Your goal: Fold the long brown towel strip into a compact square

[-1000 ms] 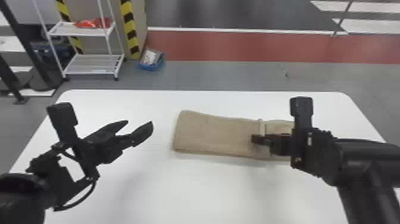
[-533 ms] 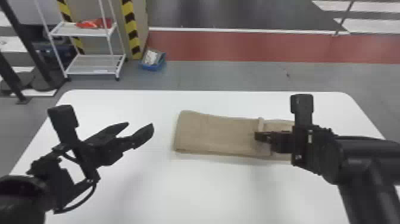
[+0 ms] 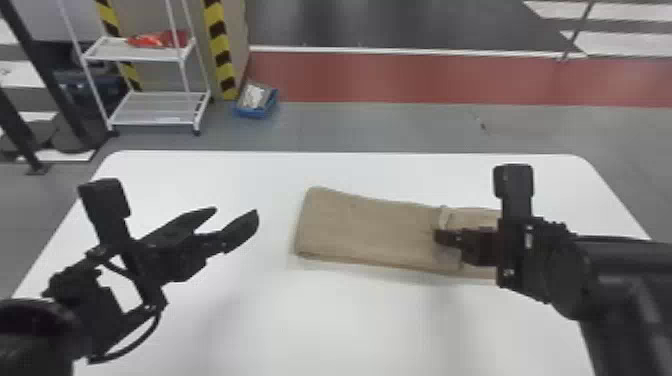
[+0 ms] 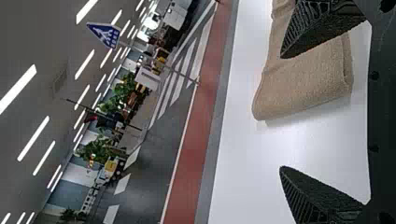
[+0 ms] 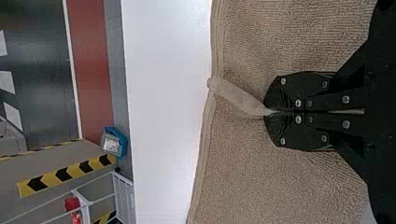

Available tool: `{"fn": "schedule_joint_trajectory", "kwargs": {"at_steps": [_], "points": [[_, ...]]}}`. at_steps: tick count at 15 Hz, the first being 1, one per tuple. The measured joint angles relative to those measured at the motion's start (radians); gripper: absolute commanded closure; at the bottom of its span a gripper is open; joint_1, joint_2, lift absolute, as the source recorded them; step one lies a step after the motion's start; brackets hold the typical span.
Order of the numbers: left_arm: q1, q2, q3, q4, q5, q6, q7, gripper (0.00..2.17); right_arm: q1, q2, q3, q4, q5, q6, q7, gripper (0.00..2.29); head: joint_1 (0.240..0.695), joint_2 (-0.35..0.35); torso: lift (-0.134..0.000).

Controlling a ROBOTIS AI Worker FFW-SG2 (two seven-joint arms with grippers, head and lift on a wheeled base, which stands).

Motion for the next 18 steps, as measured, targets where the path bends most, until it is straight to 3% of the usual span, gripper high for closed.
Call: {"fn": "schedule_joint_trajectory", "kwargs": {"at_steps": [14,18], "points": [[0.040,0.000,0.020,-0.052,0.000,0.017,0.000,0.02,0.079,-0.034,-0.075,-0.136,-0.048,-0.033,-0.060,1.13,0.695,-0.086,-0.124],[0.050,0.000,0.021,-0.070,0.000,0.024,0.000,0.02,0.072,-0.057,-0.077,-0.123,-0.037,-0.038,-0.059,1.01,0.695,-0.105,-0.124]]}}
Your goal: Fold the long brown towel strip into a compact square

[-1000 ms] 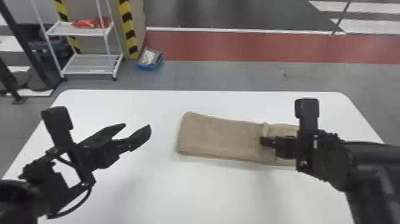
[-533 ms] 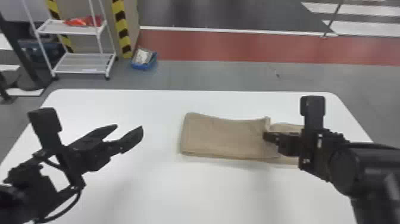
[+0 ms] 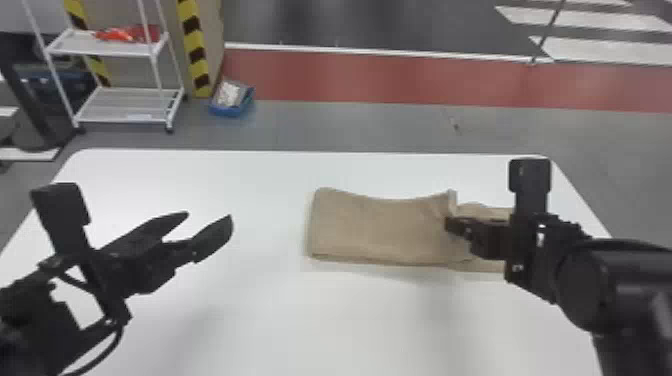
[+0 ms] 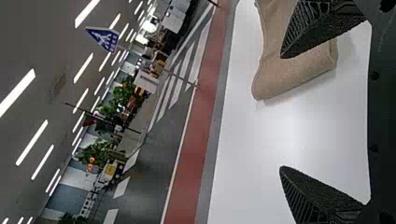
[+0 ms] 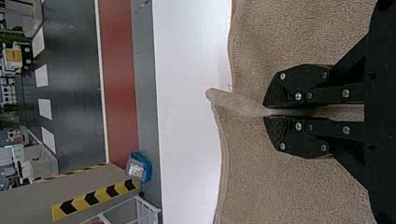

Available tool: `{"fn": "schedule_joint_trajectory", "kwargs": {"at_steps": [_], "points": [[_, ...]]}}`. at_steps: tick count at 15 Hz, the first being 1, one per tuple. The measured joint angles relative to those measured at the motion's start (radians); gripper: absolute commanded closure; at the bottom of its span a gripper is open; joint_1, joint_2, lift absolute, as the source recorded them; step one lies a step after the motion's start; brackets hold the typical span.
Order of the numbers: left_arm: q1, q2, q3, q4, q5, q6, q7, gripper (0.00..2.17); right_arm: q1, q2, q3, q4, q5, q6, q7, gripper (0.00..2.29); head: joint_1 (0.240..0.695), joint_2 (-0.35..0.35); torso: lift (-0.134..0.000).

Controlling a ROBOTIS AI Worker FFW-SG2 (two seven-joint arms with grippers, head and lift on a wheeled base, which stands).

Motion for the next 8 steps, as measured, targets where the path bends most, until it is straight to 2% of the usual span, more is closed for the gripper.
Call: {"fn": "schedule_joint_trajectory", "kwargs": {"at_steps": [1,2,4,5,8], "points": [[0.002,0.000,0.001,-0.002,0.000,0.001,0.000,0.02,-0.007,-0.007,0.000,0.012,0.006,0.000,0.000,1.00,0.695,-0.111,-0.124],[0.003,0.000,0.002,-0.003,0.000,0.001,0.000,0.02,-0.013,-0.012,0.000,0.027,0.010,0.001,0.000,0.83,0.695,-0.114,-0.124],[0.004,0.000,0.003,-0.003,-0.001,0.001,0.000,0.02,-0.023,-0.019,0.000,0.051,0.024,0.002,-0.003,0.74,0.695,-0.126,-0.124],[0.003,0.001,0.004,-0.003,-0.002,0.001,0.000,0.02,-0.029,-0.021,0.001,0.061,0.032,0.002,-0.009,0.47,0.695,-0.129,-0.124],[-0.002,0.006,0.005,0.002,-0.002,0.001,0.000,0.02,-0.059,-0.023,0.003,0.102,0.050,0.002,-0.046,0.42,0.695,-0.143,-0.124]]}}
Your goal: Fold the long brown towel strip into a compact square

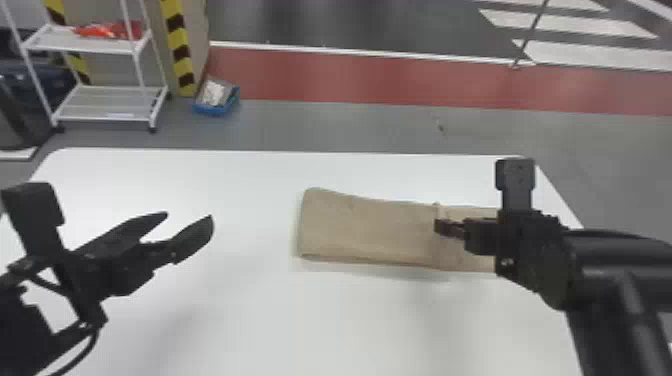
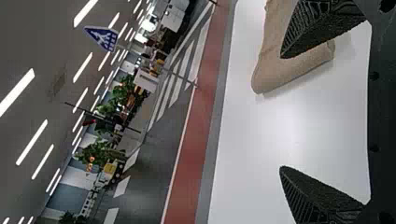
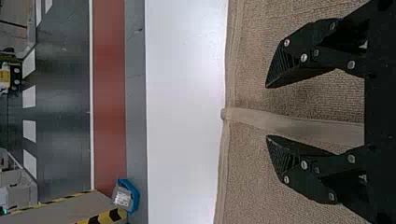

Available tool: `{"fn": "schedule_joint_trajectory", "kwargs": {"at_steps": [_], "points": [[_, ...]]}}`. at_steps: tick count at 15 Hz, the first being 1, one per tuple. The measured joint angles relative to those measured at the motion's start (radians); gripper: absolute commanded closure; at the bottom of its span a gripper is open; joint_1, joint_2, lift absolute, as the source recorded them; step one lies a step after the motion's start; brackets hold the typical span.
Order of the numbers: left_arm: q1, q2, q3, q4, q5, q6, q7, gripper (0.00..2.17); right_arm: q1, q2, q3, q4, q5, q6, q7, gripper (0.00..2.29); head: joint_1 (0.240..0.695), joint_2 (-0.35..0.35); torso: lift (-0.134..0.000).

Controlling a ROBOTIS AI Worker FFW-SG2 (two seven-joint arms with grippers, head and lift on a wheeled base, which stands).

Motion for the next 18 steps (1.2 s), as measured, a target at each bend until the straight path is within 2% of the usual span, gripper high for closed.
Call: {"fn": "schedule_joint_trajectory", "kwargs": {"at_steps": [5,7,14,16,18], "points": [[-0.008,0.006,0.004,0.011,0.002,0.000,0.000,0.02,-0.027,-0.009,0.003,0.063,0.019,-0.022,0.002,0.44,0.695,-0.149,-0.124],[-0.013,0.006,0.002,0.019,0.001,0.000,0.000,0.02,-0.038,-0.011,0.008,0.089,0.026,-0.039,0.004,0.53,0.695,-0.150,-0.124],[-0.017,0.006,-0.003,0.037,-0.002,0.000,-0.006,0.02,-0.085,-0.008,0.043,0.158,0.047,-0.086,0.007,0.53,0.695,-0.139,-0.124],[-0.017,0.005,-0.003,0.038,-0.003,0.000,-0.006,0.02,-0.092,-0.005,0.056,0.180,0.052,-0.099,0.009,0.65,0.695,-0.135,-0.124],[-0.019,0.005,-0.004,0.039,-0.004,0.000,-0.006,0.02,-0.095,-0.003,0.060,0.192,0.054,-0.114,0.014,0.65,0.695,-0.131,-0.124]]}}
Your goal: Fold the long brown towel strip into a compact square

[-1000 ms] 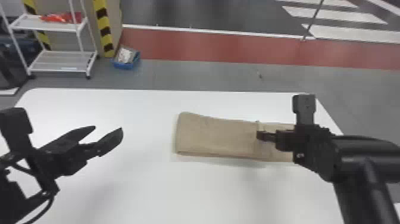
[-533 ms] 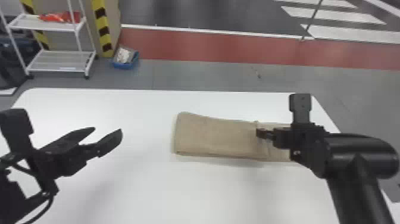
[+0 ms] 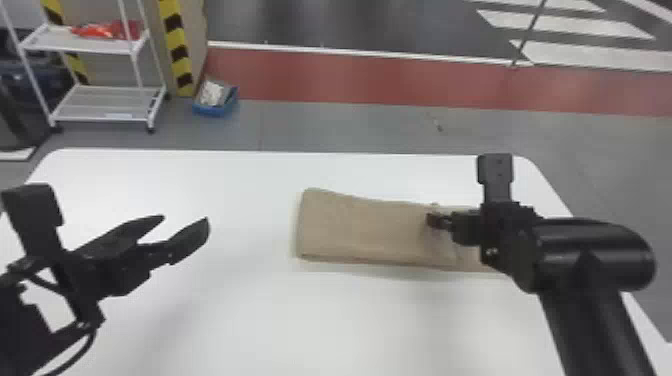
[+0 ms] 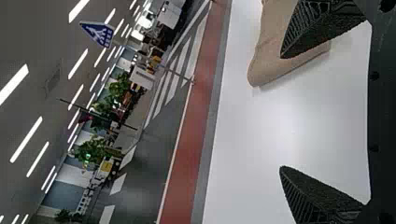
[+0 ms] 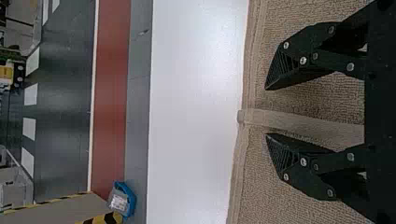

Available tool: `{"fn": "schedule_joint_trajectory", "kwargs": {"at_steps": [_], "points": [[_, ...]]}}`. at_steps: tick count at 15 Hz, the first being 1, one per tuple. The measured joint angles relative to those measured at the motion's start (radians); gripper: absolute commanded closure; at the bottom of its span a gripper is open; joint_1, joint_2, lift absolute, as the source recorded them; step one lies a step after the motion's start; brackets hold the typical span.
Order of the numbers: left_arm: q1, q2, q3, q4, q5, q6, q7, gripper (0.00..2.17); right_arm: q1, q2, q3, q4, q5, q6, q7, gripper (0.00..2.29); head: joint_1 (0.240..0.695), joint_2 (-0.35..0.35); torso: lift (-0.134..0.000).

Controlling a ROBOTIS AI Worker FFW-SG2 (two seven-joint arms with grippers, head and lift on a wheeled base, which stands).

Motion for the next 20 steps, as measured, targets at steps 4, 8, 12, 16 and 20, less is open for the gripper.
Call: {"fn": "schedule_joint_trajectory", "kwargs": {"at_steps": [4,8,12,16,20], "points": [[-0.005,0.000,-0.001,0.004,-0.002,0.000,0.000,0.02,-0.008,0.003,0.008,0.010,0.000,-0.010,0.001,0.83,0.695,-0.124,-0.124],[-0.011,0.003,0.001,0.012,0.001,0.000,-0.002,0.02,-0.021,0.004,0.004,0.022,-0.002,-0.012,0.004,0.70,0.695,-0.121,-0.124],[-0.013,0.003,0.002,0.014,0.001,0.000,-0.008,0.02,-0.018,0.006,0.005,0.024,-0.005,-0.011,0.004,0.46,0.695,-0.119,-0.124],[-0.014,0.001,0.001,0.016,0.001,0.000,-0.011,0.02,-0.017,0.007,0.009,0.029,-0.002,-0.012,0.005,0.65,0.695,-0.119,-0.124],[-0.012,0.002,0.003,0.016,0.003,0.000,-0.012,0.02,-0.024,0.012,0.012,0.043,-0.002,-0.012,0.011,0.94,0.695,-0.116,-0.124]]}}
